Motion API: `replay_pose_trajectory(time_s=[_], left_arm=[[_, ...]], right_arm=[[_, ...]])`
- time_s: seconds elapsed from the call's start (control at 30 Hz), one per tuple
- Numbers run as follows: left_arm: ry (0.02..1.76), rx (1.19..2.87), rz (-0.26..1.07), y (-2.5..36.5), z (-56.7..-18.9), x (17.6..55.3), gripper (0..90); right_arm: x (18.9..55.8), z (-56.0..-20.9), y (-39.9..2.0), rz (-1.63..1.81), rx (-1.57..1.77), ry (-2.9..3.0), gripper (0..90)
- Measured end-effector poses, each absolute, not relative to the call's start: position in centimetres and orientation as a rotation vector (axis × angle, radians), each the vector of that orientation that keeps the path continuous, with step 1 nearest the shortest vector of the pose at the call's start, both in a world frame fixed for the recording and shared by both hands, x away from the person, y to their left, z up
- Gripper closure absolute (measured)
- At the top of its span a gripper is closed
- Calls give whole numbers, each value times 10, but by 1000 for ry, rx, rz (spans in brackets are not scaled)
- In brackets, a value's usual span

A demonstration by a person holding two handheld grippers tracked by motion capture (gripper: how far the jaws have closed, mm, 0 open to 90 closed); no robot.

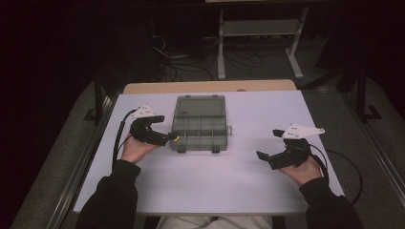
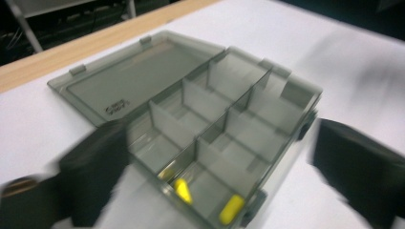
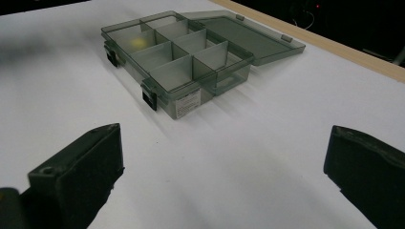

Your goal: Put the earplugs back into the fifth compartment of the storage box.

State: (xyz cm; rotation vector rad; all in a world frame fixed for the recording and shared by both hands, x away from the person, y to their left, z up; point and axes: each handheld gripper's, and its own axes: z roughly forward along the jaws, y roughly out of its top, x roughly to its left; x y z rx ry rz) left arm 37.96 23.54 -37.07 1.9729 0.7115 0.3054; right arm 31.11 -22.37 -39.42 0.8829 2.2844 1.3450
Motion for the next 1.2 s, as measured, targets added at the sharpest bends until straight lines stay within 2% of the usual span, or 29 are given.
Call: replay_pose_trajectory(time_s=[0.43, 1.2], left_arm=[[608, 1918, 364, 242, -353, 353, 0], [695, 1860, 451, 297, -358, 319, 0]], right_arm=[[310, -393, -225, 1355, 883, 2276, 0], [306, -392, -229, 1367, 911, 2250, 0]])
